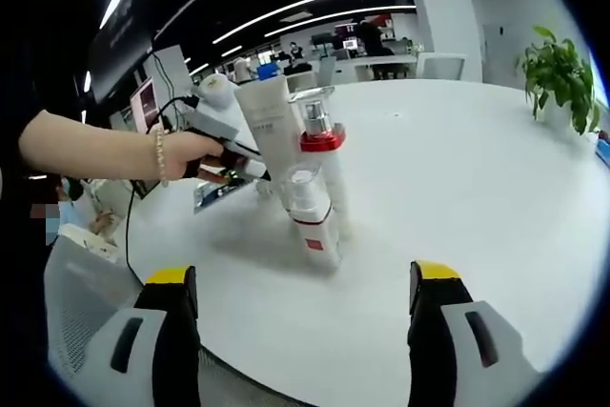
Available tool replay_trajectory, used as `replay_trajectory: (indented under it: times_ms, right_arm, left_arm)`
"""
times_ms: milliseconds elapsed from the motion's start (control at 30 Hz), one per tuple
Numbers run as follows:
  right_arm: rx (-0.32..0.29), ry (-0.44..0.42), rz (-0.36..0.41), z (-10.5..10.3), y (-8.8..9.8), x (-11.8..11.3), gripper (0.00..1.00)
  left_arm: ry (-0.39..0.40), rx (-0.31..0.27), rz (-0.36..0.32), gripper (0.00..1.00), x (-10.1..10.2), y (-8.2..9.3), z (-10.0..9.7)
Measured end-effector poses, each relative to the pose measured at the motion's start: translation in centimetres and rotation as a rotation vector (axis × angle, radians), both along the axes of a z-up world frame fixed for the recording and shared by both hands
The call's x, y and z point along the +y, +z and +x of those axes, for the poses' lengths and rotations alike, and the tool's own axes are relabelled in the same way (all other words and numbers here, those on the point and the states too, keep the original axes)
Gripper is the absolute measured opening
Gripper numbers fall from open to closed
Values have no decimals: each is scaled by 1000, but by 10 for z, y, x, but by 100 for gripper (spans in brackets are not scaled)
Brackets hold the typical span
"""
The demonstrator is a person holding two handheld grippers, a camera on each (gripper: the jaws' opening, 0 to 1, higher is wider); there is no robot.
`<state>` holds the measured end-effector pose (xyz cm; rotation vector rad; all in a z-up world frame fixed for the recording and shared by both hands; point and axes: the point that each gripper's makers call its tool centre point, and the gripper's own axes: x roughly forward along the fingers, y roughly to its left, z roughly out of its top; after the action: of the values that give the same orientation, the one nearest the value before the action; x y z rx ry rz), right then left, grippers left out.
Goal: Arrange the skincare products in the storage area until every visible bottle or jar stands upright without overlapping.
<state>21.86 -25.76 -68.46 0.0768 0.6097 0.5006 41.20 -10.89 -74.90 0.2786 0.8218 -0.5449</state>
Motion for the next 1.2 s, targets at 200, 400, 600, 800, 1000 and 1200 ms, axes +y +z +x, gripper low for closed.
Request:
replay_trajectory:
  times_ms: [200,400,600,800,1000,1200]
  right_arm:
    - [-1,1,0,0,1,0,92]
    - [-1,4,-1,0,0,1,92]
    - [-3,7,2,0,1,2,92]
    - [-7,11,7,0,2,3,91]
    - [-15,15,16,0,5,4,91]
    - [-22,27,25,-1,7,7,91]
  left_arm:
    - [3,5,-5,18,0,2,-3]
    - [13,4,-20,18,1,6,-5]
    - [19,1,-39,18,2,11,-6]
    - [28,-5,-57,18,4,16,-8]
    - [40,-9,-74,18,10,25,-16]
    - [45,-28,-81,18,17,31,-24]
